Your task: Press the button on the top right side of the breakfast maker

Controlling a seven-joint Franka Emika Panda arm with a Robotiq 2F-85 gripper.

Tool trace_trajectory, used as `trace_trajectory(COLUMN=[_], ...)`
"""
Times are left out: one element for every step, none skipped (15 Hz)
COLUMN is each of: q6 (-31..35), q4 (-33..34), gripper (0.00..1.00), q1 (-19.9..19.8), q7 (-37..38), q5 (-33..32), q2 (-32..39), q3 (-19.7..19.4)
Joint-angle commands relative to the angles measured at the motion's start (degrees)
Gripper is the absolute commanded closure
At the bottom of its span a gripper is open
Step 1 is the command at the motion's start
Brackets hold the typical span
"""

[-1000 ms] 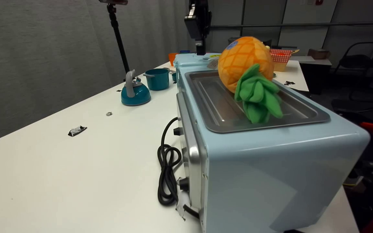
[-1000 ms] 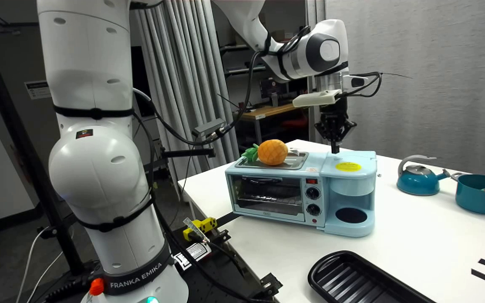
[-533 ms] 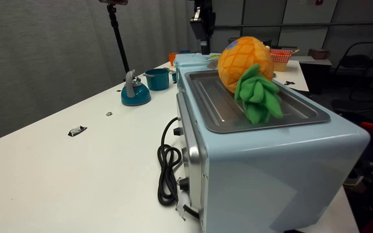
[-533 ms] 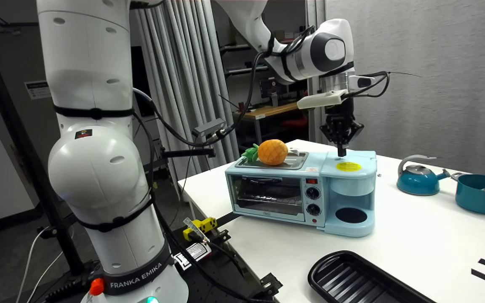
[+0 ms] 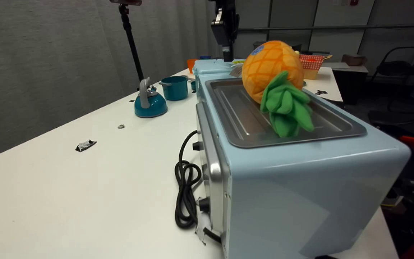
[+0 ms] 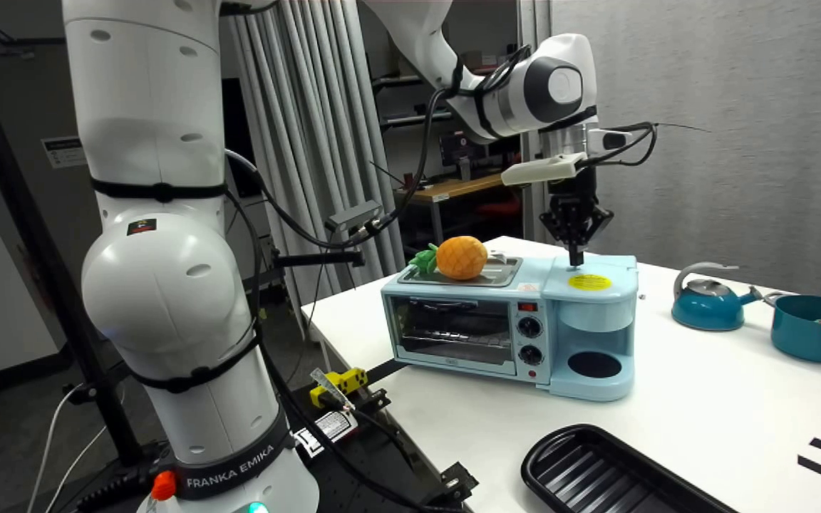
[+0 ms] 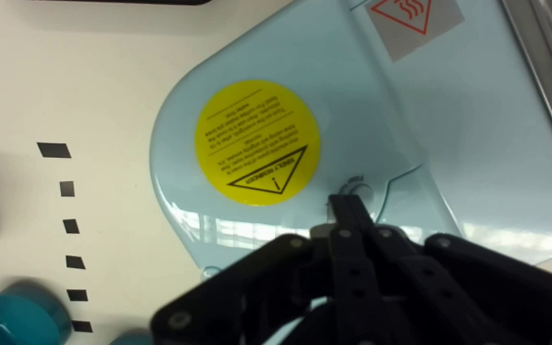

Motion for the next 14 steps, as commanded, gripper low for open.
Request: trace_trajectory(q6=[-0.81, -0.79, -0.74, -0.72, -0.75, -0.74, -0.78, -0.81, -0.83, -0.77, -0.75, -0.59, -0.35, -0.14], q4=[0.18, 0.16, 0.15, 0.16, 0.14, 0.04, -0.09, -0.33, -0.52, -0.83, -1.03, -1.33, -1.61, -1.95], gripper=[1.00, 1.00, 1.00, 1.00, 1.00, 1.00, 1.00, 1.00, 1.00, 1.00, 1.00, 1.00, 1.00, 1.00], q1=[0.15, 0.20, 0.26, 0.34, 0.42, 0.50, 0.58, 0.62, 0.64, 0.61, 0.56, 0.49, 0.43, 0.34], q7=[0.97, 0.93, 0.93, 0.92, 0.85, 0.89, 0.90, 0.96, 1.03, 1.09, 1.17, 1.27, 1.41, 1.59], q5=[-0.46, -0.35, -0.33, -0.29, -0.24, -0.24, -0.33, -0.49, -0.60, -0.85, -1.01, -1.26, -1.33, -1.48], q2=[-0.03, -0.01, 0.02, 0.08, 0.12, 0.12, 0.13, 0.09, 0.07, 0.02, 0.01, -0.03, -0.08, -0.07], q3=[0.35, 0.46, 0.56, 0.70, 0.85, 0.97, 1.05, 1.07, 1.08, 1.01, 0.91, 0.76, 0.66, 0.49])
